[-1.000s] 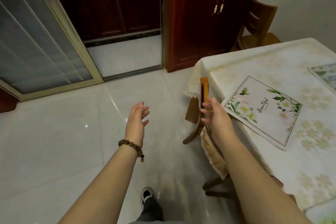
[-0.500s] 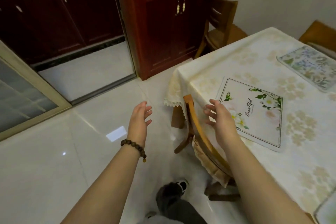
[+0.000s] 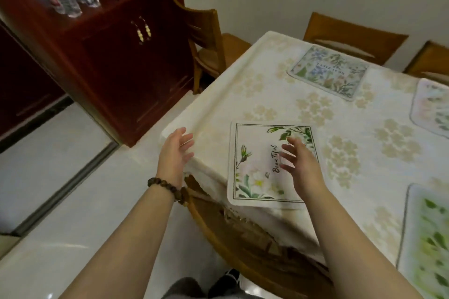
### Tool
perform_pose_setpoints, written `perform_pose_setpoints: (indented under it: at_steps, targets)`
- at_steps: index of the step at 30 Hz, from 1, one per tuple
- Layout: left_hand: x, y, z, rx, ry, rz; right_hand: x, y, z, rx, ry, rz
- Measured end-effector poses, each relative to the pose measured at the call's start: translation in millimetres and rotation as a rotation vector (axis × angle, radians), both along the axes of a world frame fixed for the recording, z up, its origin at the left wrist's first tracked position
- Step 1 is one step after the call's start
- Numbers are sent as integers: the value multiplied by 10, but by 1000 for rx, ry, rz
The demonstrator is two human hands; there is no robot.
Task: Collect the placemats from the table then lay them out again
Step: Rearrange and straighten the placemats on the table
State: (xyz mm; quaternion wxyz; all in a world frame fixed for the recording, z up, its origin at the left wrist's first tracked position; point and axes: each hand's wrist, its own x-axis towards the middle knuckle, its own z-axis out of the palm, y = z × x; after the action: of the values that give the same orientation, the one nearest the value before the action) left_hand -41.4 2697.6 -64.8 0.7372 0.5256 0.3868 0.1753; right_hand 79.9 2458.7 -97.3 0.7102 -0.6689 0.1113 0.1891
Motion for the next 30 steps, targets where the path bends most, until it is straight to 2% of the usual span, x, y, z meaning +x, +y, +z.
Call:
perform_pose_setpoints:
  at_steps: [8, 13, 20, 30]
  targets:
    - [704, -227, -424, -130, 158, -238, 124, -721, -368, -51, 90, -262]
    - [975, -304, -719, -53, 261, -367, 93, -924, -594, -164, 142, -363]
    - [1131, -397, -940, 34, 375, -484, 190, -954, -676, -381, 82, -309]
    - [1206, -403, -1023, 4, 326, -484, 217, -959, -714, -525, 78, -238]
